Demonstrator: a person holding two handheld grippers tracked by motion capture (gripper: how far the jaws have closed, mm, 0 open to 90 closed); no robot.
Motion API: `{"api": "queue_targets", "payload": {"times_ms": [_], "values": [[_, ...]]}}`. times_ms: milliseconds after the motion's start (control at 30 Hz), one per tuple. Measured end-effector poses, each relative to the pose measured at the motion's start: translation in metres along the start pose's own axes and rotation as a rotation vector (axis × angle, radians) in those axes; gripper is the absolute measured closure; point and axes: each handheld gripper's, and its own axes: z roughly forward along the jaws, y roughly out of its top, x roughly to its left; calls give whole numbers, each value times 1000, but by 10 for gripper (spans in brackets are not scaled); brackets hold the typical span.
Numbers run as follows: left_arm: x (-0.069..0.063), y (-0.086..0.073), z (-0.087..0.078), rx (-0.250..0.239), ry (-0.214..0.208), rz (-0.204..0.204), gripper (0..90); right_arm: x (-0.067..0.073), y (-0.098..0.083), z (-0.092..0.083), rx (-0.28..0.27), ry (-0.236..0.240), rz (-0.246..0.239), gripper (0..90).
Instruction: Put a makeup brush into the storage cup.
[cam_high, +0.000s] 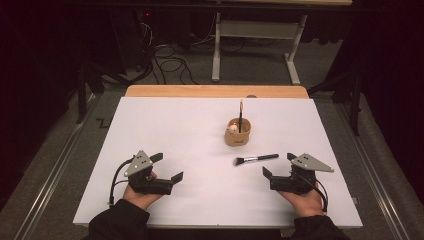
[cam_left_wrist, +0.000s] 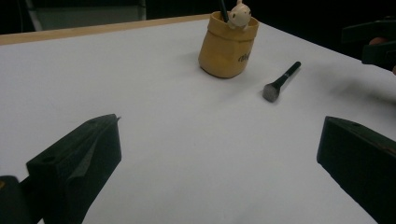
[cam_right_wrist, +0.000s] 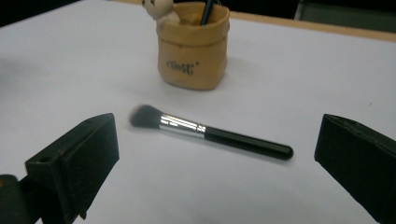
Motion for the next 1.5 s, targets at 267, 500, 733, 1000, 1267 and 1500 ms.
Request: {"api": "queue_targets", "payload": {"times_ms": [267, 500, 733, 1000, 1267, 1500], "values": [[3, 0, -2, -2, 0, -13, 5, -2, -5, 9, 92, -22, 6, 4], [0, -1, -1, 31, 60, 16, 16, -3, -6, 12, 143, -25, -3, 4], [-1, -2, -1, 50, 56, 63, 75, -2, 1, 14, 223, -15, -48, 4], [-5, -1, 0, 49, 49, 77, 74, -3, 1, 15, 337, 14, -40, 4], [-4, -1, 0, 38, 69, 82, 17, -1, 5, 18, 465, 34, -78, 4], [-3, -1, -2, 37, 75, 65, 3, -2, 8, 20, 538, 48, -97, 4]]}}
